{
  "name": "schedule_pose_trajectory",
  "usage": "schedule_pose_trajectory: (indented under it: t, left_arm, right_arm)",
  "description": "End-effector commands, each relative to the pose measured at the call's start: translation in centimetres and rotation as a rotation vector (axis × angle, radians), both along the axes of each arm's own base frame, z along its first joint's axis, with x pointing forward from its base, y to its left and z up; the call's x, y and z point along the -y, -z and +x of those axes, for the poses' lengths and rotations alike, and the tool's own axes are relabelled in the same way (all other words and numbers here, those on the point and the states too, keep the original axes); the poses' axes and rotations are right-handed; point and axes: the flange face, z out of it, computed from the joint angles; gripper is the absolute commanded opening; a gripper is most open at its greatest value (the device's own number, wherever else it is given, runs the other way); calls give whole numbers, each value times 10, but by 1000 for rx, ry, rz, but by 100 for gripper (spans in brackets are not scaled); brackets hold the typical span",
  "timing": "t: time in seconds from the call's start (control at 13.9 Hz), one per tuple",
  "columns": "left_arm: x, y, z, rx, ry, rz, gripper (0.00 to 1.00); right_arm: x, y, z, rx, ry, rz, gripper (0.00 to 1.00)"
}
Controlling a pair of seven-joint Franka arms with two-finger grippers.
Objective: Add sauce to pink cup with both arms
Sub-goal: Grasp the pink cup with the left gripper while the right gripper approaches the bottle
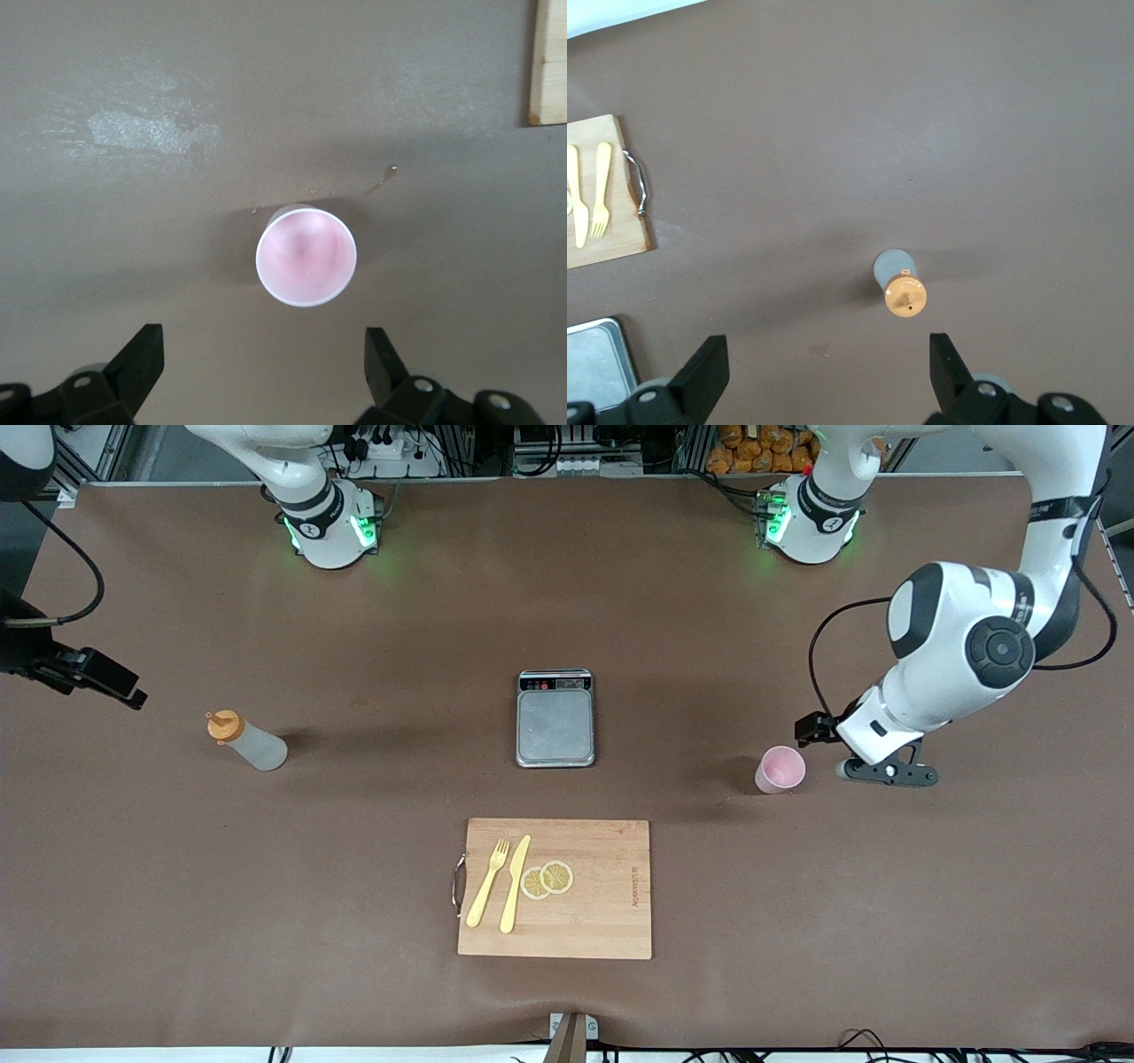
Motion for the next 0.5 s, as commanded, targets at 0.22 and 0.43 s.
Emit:
schedule_pose_trajectory:
  t: [0.22,0.43]
  left_arm:
    - [6,63,-3,15,-11,-11,100]
    - [1,85,-1,-1,-6,-2,100]
  right_arm:
    - [34,12,1,-39,-50,-93,100]
    - [113,46,-3,-99,122,108,100]
